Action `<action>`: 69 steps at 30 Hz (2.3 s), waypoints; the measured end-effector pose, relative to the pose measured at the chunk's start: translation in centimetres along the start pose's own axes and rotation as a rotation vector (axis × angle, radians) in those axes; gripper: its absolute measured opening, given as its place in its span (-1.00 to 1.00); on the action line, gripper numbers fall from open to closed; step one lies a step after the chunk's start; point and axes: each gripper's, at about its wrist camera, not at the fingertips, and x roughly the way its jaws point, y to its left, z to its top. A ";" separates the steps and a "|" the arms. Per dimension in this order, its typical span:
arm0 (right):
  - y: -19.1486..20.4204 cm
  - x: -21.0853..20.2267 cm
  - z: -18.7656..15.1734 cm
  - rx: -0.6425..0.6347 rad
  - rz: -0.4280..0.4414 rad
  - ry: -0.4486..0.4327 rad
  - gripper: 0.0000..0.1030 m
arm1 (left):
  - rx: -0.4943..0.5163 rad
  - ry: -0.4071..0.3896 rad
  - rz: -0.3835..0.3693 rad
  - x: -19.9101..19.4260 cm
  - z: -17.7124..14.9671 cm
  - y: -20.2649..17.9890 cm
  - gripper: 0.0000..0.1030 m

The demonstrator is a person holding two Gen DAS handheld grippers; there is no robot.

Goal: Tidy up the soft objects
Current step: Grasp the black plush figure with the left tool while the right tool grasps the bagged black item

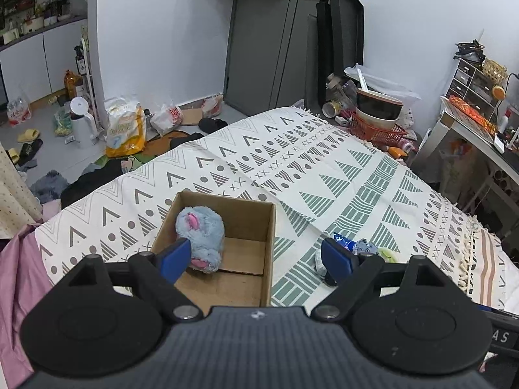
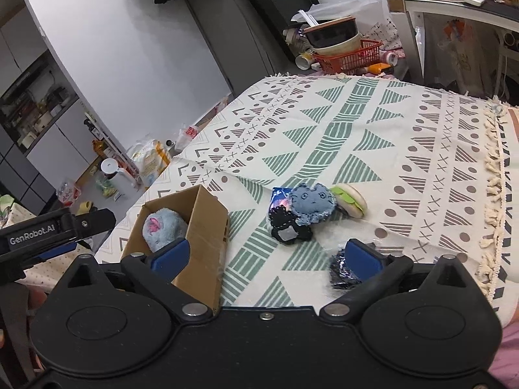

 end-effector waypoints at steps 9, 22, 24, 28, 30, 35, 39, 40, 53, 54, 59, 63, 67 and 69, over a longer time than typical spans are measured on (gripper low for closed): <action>-3.1 -0.1 0.1 0.051 -0.024 0.029 1.00 | 0.027 0.029 -0.002 0.5 -0.9 -3.4 0.67; -8.1 2.6 -0.7 0.152 -0.078 0.113 1.00 | 0.084 0.055 0.051 2.6 -1.5 -7.7 0.67; -8.8 3.0 -0.7 0.177 -0.082 0.126 1.00 | 0.085 0.067 0.036 3.1 -1.5 -8.2 0.67; -10.2 3.5 -0.7 0.224 -0.078 0.144 1.00 | 0.099 0.080 0.022 4.0 -1.7 -9.3 0.67; -10.8 3.7 -0.7 0.248 -0.069 0.150 1.00 | 0.098 0.091 0.015 4.7 -2.0 -9.7 0.67; -12.0 4.4 -0.8 0.312 -0.057 0.170 0.99 | 0.100 0.118 -0.013 6.4 -2.6 -10.7 0.62; -13.1 5.0 -0.8 0.371 -0.058 0.176 0.97 | 0.087 0.145 -0.041 8.0 -3.0 -11.1 0.60; -13.4 5.2 -0.8 0.388 -0.055 0.178 0.96 | 0.092 0.150 -0.045 8.4 -3.1 -11.3 0.58; -14.2 9.1 -1.6 0.476 -0.037 0.269 0.54 | 0.053 0.220 -0.084 13.8 -3.8 -11.2 0.28; -14.2 9.4 -1.6 0.478 -0.035 0.277 0.51 | 0.048 0.227 -0.085 14.3 -3.9 -11.1 0.25; -14.2 10.8 -1.9 0.480 -0.052 0.304 0.46 | 0.058 0.271 -0.061 16.4 -4.7 -11.0 -0.03; -14.2 11.6 -2.0 0.482 -0.068 0.317 0.45 | 0.057 0.304 -0.074 17.8 -5.6 -10.8 -0.08; -14.0 12.4 -2.1 0.476 -0.079 0.330 0.45 | 0.049 0.314 -0.090 18.9 -5.8 -10.7 -0.04; -13.8 12.8 -2.1 0.470 -0.086 0.338 0.45 | 0.066 0.323 -0.101 19.5 -5.8 -10.9 0.02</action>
